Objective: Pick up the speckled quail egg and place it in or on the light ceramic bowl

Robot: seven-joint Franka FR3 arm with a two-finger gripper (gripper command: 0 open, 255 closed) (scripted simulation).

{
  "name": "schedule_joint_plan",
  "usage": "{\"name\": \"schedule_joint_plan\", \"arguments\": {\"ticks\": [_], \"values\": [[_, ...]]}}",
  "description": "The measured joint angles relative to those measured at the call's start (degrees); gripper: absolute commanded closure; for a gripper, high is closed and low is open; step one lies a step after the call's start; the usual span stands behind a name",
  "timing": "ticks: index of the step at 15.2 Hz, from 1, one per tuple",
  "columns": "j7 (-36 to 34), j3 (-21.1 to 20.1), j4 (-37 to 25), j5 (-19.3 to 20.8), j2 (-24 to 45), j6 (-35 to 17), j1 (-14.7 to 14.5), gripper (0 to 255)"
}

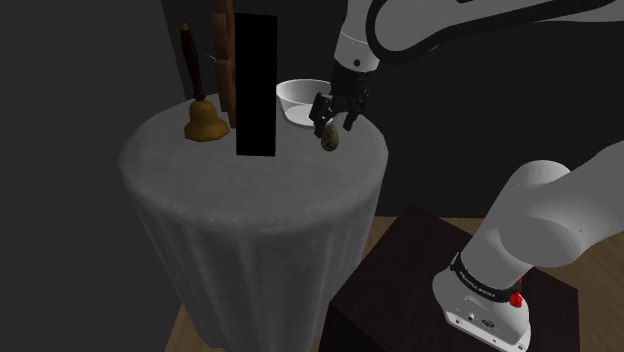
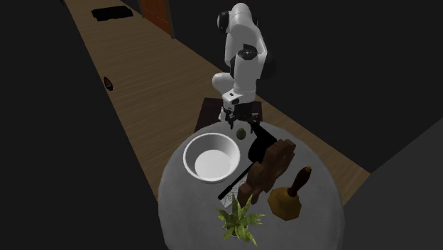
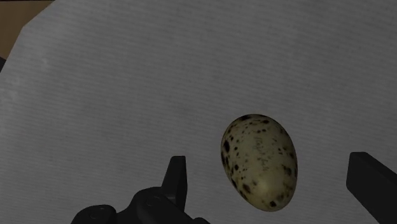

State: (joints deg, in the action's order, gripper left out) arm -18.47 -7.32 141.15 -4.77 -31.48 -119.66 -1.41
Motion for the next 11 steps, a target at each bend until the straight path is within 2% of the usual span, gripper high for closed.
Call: {"name": "schedule_joint_plan", "arguments": {"ticks": [11], "values": [[0.0, 0.1, -0.3, 0.0, -0.2, 0.4, 0.0, 255]]}}
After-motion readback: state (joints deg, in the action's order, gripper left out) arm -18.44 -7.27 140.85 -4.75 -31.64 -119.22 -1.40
